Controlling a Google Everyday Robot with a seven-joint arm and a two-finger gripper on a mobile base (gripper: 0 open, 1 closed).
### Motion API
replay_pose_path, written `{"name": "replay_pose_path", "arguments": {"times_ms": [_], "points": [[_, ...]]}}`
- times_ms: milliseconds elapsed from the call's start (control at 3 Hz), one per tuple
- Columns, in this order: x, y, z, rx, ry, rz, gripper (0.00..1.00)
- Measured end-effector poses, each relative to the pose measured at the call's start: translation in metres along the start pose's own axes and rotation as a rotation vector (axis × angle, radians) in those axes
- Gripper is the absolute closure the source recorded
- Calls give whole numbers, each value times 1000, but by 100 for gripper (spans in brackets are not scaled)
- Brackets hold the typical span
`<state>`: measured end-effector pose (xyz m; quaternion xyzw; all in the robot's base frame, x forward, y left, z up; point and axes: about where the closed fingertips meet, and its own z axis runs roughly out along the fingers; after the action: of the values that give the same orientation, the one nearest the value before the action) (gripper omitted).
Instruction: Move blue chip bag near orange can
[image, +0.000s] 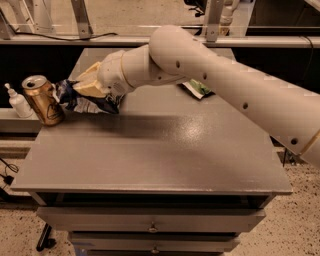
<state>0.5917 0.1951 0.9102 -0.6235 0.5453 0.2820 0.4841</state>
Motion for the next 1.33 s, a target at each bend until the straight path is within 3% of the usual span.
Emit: {"name": "replay_pose_path", "arguments": {"times_ms": [667, 1000, 1333], "points": [[6, 5, 1, -9, 9, 10, 14], [8, 6, 0, -9, 14, 12, 0], [10, 6, -10, -3, 19, 6, 0]]}}
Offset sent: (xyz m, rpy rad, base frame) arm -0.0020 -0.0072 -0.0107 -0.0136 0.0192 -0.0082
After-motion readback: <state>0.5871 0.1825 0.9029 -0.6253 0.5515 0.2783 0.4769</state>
